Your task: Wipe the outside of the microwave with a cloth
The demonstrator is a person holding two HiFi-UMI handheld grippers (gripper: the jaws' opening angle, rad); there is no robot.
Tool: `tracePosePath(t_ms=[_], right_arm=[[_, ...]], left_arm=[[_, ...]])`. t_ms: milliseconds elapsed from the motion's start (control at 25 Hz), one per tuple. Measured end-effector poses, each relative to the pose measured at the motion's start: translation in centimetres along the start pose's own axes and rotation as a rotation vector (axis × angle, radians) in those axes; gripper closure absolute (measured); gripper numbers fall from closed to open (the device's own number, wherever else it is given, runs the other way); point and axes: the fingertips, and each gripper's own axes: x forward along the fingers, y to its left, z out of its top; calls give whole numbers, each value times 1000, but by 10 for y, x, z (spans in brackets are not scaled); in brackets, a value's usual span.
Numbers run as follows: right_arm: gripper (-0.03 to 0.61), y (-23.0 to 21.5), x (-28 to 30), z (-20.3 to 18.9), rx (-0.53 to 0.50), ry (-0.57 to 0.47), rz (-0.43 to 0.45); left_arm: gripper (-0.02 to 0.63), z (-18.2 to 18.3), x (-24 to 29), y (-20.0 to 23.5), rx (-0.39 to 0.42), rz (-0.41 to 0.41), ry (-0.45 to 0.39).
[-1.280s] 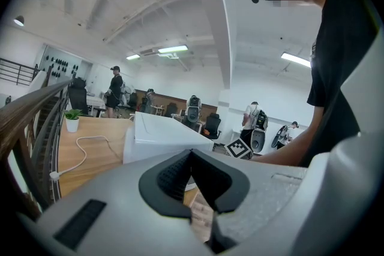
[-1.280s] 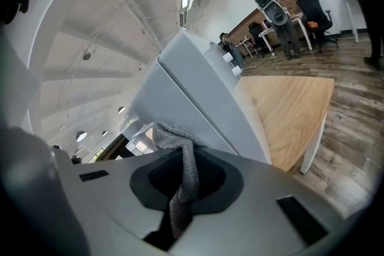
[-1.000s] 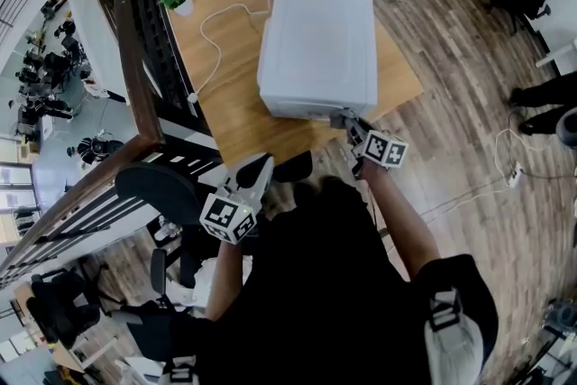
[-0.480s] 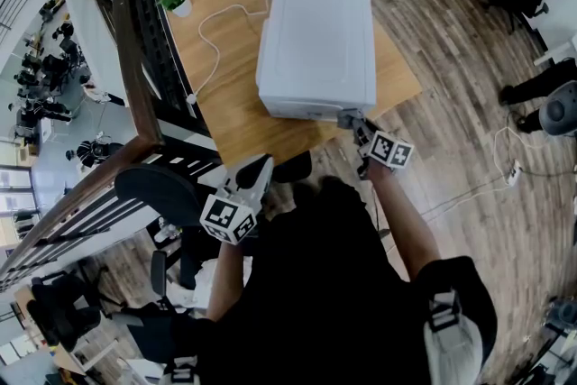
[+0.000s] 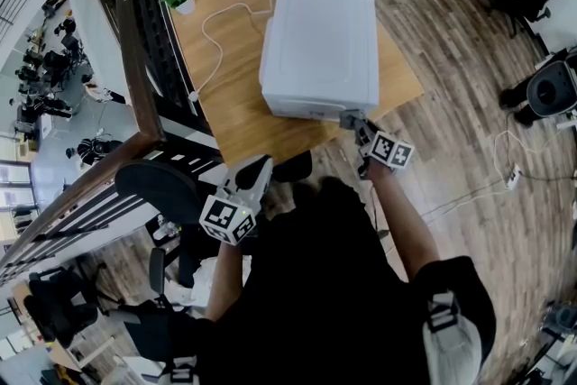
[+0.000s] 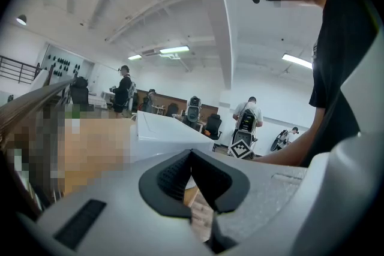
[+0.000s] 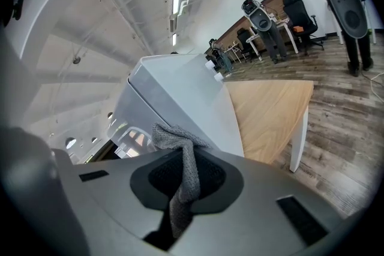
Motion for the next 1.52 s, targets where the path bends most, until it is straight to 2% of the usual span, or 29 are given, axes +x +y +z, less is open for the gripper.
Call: tracePosePath(t_ms=[880,1520], right_arm=[[558,-28,16,-29,22,59,-59],[560,-31,24,-36,36,74,-73]], left_arm=[[612,-5,-16,0,-1,22,-1],[612,-6,-14,3,-5,22,7]])
